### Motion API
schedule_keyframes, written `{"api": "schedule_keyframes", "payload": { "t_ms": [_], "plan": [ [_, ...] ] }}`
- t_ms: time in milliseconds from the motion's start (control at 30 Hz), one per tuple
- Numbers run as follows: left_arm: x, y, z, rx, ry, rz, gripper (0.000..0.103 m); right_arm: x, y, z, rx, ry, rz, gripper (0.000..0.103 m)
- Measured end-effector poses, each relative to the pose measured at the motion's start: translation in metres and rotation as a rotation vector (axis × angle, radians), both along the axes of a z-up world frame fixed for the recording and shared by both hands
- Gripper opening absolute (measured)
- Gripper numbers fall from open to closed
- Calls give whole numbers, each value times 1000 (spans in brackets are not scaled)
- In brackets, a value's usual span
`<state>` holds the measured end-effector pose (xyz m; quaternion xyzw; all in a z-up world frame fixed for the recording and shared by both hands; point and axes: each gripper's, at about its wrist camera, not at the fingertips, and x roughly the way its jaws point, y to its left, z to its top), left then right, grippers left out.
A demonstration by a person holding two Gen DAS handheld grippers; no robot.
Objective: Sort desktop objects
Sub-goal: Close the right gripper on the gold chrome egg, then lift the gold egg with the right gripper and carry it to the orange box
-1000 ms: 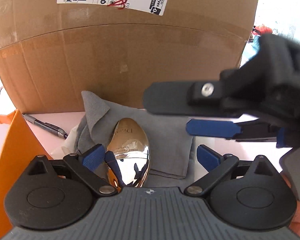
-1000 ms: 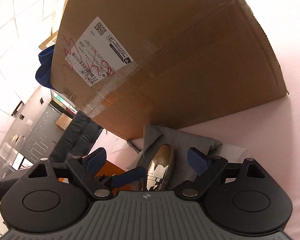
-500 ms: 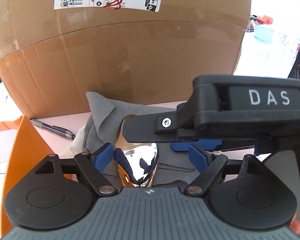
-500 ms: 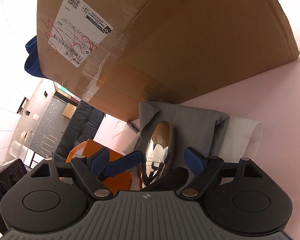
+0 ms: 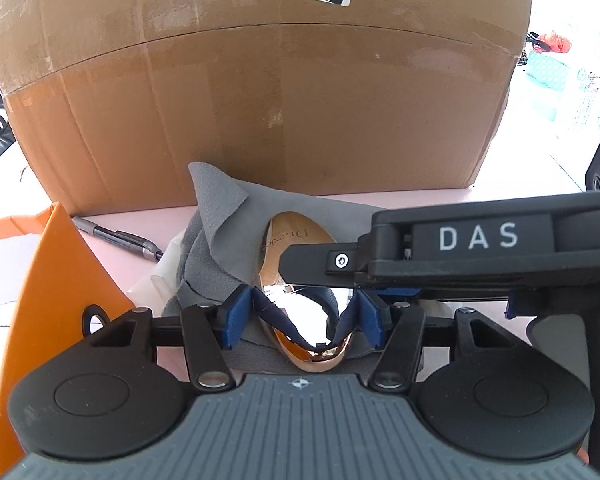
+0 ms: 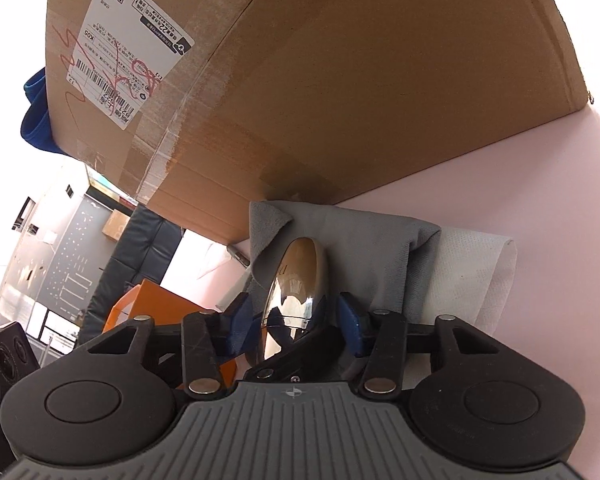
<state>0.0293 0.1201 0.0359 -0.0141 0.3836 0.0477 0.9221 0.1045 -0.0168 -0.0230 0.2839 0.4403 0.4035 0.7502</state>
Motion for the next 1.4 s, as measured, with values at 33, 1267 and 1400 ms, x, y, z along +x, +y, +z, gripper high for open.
{"api": "schedule_keyframes", "payload": {
  "t_ms": [33,1267,1400],
  "plan": [
    [1,0,1,0,0,3,53,0,0,0,-4,-3,-2,39],
    [-90,-24,85,116,-359,-16,52,-47,-30,85,149,-306,-61,32],
    [-102,-20,100,117,-421,-21,52,-60,-33,104,174,-363,-74,31]
  ]
}}
